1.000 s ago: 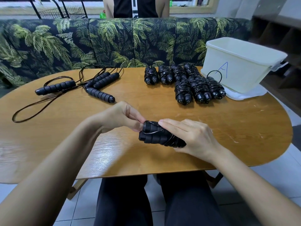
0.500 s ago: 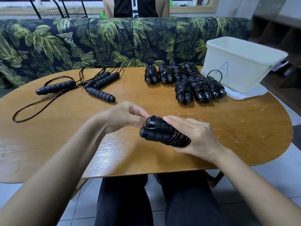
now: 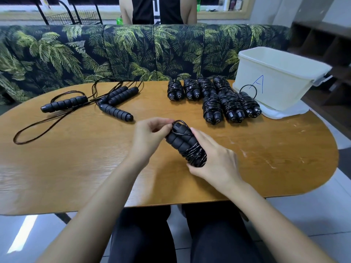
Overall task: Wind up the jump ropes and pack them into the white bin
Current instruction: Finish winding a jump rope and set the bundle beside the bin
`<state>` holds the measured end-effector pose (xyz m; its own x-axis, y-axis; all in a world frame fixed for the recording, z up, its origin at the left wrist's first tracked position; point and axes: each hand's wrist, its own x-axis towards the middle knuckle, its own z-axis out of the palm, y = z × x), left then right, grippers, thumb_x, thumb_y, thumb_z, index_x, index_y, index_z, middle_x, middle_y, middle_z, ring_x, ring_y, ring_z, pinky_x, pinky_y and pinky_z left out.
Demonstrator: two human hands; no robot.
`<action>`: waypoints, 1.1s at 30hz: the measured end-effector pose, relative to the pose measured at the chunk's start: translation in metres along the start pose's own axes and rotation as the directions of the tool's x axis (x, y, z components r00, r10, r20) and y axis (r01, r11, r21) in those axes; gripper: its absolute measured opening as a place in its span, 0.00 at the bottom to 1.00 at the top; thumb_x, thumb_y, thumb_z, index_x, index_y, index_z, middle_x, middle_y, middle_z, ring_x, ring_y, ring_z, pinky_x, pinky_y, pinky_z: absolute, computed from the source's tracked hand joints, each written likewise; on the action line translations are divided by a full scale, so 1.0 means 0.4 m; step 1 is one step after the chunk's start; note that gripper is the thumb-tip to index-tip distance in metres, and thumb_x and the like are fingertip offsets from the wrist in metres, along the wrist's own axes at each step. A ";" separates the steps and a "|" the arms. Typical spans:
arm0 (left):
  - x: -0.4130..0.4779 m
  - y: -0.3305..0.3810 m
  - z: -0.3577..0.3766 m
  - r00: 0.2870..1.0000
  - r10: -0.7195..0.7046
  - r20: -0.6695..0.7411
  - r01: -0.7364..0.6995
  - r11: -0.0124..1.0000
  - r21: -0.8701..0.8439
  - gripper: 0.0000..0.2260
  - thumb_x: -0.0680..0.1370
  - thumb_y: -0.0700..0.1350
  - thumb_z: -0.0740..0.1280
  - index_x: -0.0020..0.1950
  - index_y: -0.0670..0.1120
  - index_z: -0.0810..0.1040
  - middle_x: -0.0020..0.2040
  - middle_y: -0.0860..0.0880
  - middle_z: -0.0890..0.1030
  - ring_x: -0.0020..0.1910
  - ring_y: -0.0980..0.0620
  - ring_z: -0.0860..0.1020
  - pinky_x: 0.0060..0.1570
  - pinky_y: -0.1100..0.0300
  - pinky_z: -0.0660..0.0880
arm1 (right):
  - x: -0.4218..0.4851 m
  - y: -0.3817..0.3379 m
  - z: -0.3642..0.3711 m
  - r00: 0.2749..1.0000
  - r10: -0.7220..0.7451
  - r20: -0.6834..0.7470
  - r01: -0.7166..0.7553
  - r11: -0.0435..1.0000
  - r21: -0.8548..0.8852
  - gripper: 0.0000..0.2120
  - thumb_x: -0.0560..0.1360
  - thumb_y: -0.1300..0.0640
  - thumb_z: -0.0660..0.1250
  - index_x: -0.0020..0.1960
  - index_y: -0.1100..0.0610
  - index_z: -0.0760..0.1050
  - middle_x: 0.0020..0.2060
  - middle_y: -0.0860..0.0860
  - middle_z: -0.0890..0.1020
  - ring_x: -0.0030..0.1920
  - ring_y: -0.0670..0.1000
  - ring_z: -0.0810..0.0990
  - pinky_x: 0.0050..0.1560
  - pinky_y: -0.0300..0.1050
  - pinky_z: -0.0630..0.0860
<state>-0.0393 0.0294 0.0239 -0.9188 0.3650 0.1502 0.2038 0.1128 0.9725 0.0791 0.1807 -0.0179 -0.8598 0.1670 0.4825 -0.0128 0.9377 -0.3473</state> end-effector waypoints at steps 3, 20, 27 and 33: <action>0.015 -0.001 -0.027 0.981 -0.152 0.125 0.155 0.988 -0.020 0.08 0.76 0.36 0.69 0.54 0.40 0.82 0.46 0.46 0.84 0.45 0.55 0.81 0.49 0.65 0.78 | -0.009 0.002 -0.003 1.000 -0.002 0.018 0.002 1.000 0.016 0.44 0.64 0.45 0.76 0.76 0.42 0.60 0.69 0.38 0.71 0.52 0.48 0.82 0.47 0.44 0.78; 0.052 0.060 -0.135 0.711 -0.368 0.600 0.280 0.930 0.239 0.07 0.71 0.32 0.70 0.48 0.35 0.82 0.48 0.39 0.84 0.46 0.49 0.82 0.46 0.62 0.79 | -0.005 0.048 -0.044 0.936 -0.353 0.010 0.352 0.936 0.011 0.42 0.62 0.51 0.76 0.74 0.46 0.64 0.65 0.42 0.76 0.49 0.49 0.83 0.45 0.45 0.82; 0.038 0.040 -0.124 0.700 -0.380 0.604 0.361 0.919 0.160 0.11 0.71 0.30 0.68 0.35 0.43 0.85 0.39 0.46 0.85 0.38 0.54 0.82 0.40 0.65 0.78 | -0.008 0.042 -0.048 0.933 -0.360 0.001 0.359 0.931 0.064 0.45 0.61 0.51 0.78 0.74 0.46 0.62 0.65 0.42 0.76 0.53 0.49 0.83 0.50 0.46 0.82; 0.035 0.006 -0.120 0.670 -0.381 0.637 0.406 0.907 0.116 0.09 0.69 0.31 0.72 0.35 0.44 0.85 0.38 0.46 0.84 0.36 0.54 0.81 0.41 0.64 0.79 | 0.000 0.044 -0.049 0.913 -0.407 0.011 0.406 0.913 0.038 0.42 0.63 0.52 0.76 0.74 0.48 0.63 0.66 0.44 0.76 0.50 0.49 0.83 0.48 0.45 0.81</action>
<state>-0.0677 -0.0095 0.0367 -0.4783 0.7902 -0.3833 -0.1490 0.3571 0.9221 0.0891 0.2033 -0.0082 -0.7857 -0.2324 0.5733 -0.3805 0.9122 -0.1518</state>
